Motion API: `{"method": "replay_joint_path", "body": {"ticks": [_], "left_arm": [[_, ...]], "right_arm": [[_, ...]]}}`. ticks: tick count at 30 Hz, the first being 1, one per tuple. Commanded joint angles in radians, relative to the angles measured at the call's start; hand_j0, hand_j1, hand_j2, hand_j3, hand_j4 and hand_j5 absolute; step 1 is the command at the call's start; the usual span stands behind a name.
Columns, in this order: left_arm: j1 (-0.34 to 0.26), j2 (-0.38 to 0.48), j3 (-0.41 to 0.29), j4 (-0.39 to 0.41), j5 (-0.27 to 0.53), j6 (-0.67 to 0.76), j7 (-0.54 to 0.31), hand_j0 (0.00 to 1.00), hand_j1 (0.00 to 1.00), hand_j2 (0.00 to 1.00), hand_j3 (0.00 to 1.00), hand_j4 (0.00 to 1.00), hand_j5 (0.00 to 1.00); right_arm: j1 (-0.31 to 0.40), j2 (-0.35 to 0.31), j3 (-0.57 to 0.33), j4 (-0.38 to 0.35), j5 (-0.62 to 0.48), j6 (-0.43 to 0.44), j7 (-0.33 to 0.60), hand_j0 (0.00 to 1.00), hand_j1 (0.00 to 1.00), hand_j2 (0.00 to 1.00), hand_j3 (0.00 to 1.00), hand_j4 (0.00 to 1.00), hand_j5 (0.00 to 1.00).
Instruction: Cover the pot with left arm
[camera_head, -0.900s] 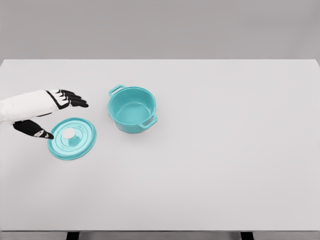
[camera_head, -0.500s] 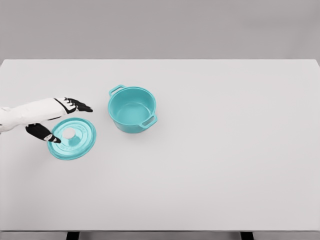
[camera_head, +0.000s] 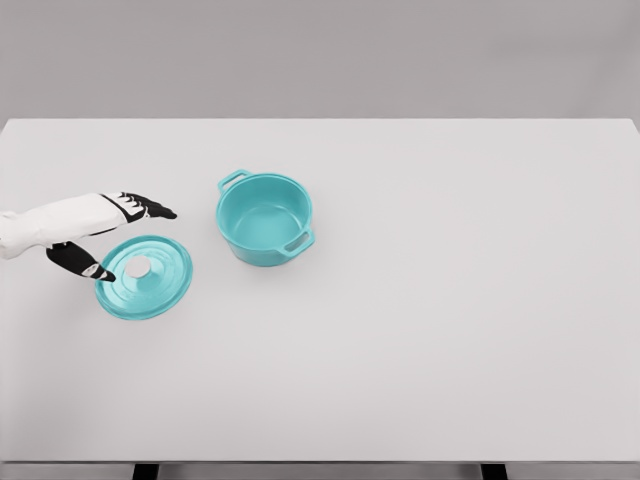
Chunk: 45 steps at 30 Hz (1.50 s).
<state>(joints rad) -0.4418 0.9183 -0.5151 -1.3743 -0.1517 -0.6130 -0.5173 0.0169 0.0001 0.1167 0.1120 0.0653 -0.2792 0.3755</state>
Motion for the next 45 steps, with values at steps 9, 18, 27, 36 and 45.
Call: {"method": "replay_joint_path", "body": {"ticks": [9,18,27,36,45], "left_arm": [[-0.002,-0.038,-0.005,0.080,0.000,0.002,0.008,1.00,1.00,1.00,1.00,1.00,1.00],[-0.003,-0.039,-0.008,0.075,0.000,0.002,0.006,0.99,0.99,0.99,0.99,0.99,0.99],[0.000,-0.033,-0.022,0.072,0.001,0.002,0.006,0.85,0.85,0.85,0.85,0.85,0.85],[0.008,-0.032,-0.039,0.074,0.000,0.002,0.000,0.85,0.85,0.85,0.85,0.85,0.85],[0.008,-0.030,-0.066,0.075,0.001,0.002,0.000,0.64,0.64,0.64,0.64,0.64,0.64]], "right_arm": [[0.000,0.000,0.000,0.000,0.001,0.000,0.000,1.00,1.00,1.00,1.00,1.00,1.00],[0.000,0.000,0.000,0.000,0.001,0.000,-0.001,1.00,1.00,1.00,1.00,1.00,1.00],[0.000,0.000,0.000,0.000,0.001,0.000,0.000,1.00,1.00,1.00,1.00,1.00,1.00],[0.000,0.000,0.000,0.000,0.001,0.000,0.000,1.00,1.00,1.00,1.00,1.00,1.00],[0.000,0.000,0.000,0.000,0.001,0.000,0.000,1.00,1.00,1.00,1.00,1.00,1.00]]}}
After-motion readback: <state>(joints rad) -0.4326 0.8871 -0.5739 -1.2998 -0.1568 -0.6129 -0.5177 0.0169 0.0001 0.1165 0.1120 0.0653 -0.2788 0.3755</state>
